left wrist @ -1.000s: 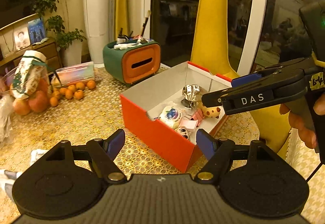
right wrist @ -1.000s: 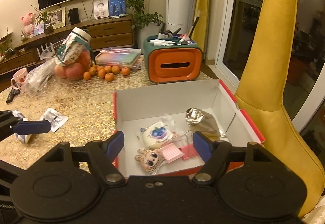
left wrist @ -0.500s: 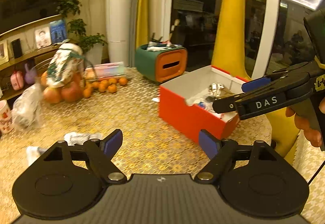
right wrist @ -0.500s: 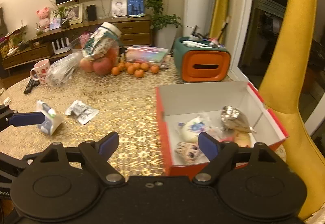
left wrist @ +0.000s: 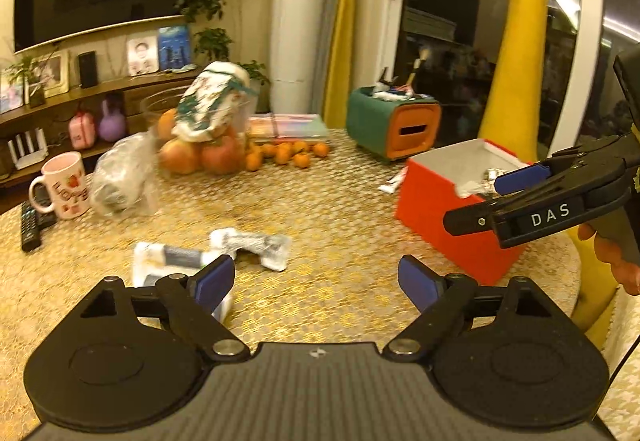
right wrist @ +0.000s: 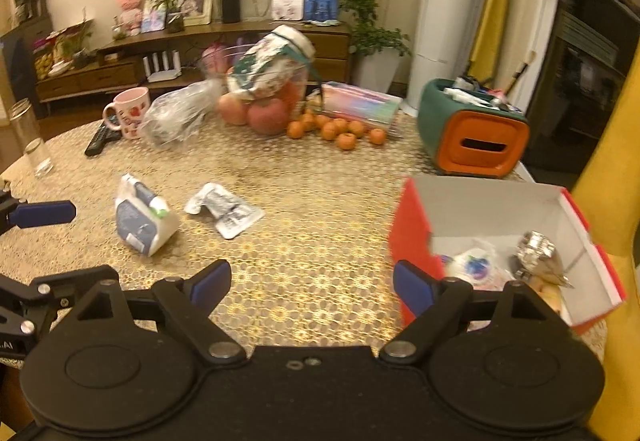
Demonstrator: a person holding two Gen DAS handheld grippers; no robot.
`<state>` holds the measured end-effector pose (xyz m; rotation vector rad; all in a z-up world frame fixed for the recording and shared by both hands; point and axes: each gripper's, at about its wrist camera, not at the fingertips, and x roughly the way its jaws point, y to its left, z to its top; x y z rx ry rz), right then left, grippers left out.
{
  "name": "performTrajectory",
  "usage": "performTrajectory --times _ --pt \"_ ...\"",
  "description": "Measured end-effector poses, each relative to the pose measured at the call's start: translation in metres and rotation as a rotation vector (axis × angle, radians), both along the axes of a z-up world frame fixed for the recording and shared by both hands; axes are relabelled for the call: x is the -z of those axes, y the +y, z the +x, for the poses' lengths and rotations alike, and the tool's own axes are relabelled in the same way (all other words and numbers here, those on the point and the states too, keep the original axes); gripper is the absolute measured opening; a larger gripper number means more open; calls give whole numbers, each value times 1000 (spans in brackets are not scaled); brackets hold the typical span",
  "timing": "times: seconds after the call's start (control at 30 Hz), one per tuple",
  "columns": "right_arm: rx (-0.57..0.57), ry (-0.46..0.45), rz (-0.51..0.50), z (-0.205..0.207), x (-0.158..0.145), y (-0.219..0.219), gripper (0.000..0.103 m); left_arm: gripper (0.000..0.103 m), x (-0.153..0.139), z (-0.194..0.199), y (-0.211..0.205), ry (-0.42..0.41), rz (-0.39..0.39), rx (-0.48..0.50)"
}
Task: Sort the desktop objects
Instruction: 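Move both tools back over the cluttered table, then grasp the white-blue Health package with the left tool while the right tool grasps the clear blister packet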
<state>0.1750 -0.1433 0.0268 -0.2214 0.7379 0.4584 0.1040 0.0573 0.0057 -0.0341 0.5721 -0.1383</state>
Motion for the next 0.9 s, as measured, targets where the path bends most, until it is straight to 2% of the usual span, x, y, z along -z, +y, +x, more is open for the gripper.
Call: performTrajectory --times 0.1,0.73,0.9 --pt "-24 5 -14 5 8 16 88 103 10 3 14 11 -8 -18" --pt "-133 72 -82 69 60 84 88 103 67 51 72 39 -3 -135" --pt "-170 83 -101 85 73 102 88 103 75 67 87 54 -4 -114"
